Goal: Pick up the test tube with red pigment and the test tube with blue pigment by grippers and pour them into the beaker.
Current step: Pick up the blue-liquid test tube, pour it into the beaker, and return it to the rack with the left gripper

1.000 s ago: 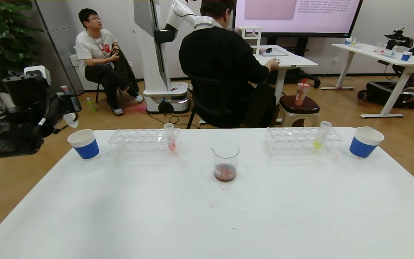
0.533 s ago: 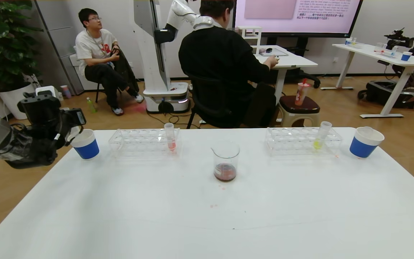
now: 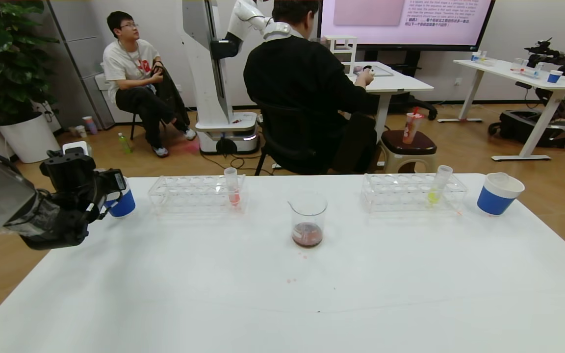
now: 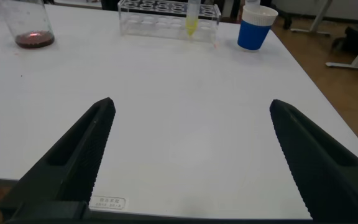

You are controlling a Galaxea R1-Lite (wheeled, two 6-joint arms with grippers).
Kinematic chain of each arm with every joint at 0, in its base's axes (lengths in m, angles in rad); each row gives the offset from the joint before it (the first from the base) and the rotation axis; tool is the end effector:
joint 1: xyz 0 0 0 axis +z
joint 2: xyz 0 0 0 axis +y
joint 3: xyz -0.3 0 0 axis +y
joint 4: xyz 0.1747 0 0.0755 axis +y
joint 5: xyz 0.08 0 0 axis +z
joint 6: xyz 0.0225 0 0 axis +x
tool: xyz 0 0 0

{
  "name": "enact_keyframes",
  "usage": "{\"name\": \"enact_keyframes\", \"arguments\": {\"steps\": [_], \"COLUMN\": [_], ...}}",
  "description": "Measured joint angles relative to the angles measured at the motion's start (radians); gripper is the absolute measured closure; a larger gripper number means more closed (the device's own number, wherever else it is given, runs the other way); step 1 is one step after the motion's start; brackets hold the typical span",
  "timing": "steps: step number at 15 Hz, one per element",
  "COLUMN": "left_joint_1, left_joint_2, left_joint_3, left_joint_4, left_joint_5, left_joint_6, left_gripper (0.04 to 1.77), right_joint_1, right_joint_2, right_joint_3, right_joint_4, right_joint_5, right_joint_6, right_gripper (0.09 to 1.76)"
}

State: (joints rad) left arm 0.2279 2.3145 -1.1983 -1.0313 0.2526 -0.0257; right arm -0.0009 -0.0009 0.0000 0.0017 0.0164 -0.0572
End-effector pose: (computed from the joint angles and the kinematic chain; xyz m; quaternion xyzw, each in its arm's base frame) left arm 0.4362 0.1069 0.0884 -0.0119 0.0394 0.2383 0.9703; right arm -0.0229 0.0004 0.0753 -0.0286 0.0002 0.0078 0.9996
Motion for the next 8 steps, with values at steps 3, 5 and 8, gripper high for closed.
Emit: {"name": "enact_keyframes", "arguments": {"steps": [3,5,8], "left_joint_1": [0.001,-0.001,-0.006], "left_joint_2": [-0.005,-0.011,-0.028], "left_joint_3": [0.009,0.014,0.011], "left_joint_4": [0.000,-0.001,0.004], "left_joint_5": [-0.001,-0.001,-0.008], "left_joint_6": [0.000,0.000,0.000], "left_gripper": [0.63,0.11,0.06], "right_joint_1": [0.000,0.000,0.000], "right_joint_2": [0.000,0.000,0.000], "right_joint_3": [0.000,0.000,0.000], "right_joint_4": [0.000,0.000,0.000], "right_joint_5": [0.000,0.000,0.000], "right_joint_6": [0.000,0.000,0.000], "right_gripper": [0.11,0.11,0.11]}}
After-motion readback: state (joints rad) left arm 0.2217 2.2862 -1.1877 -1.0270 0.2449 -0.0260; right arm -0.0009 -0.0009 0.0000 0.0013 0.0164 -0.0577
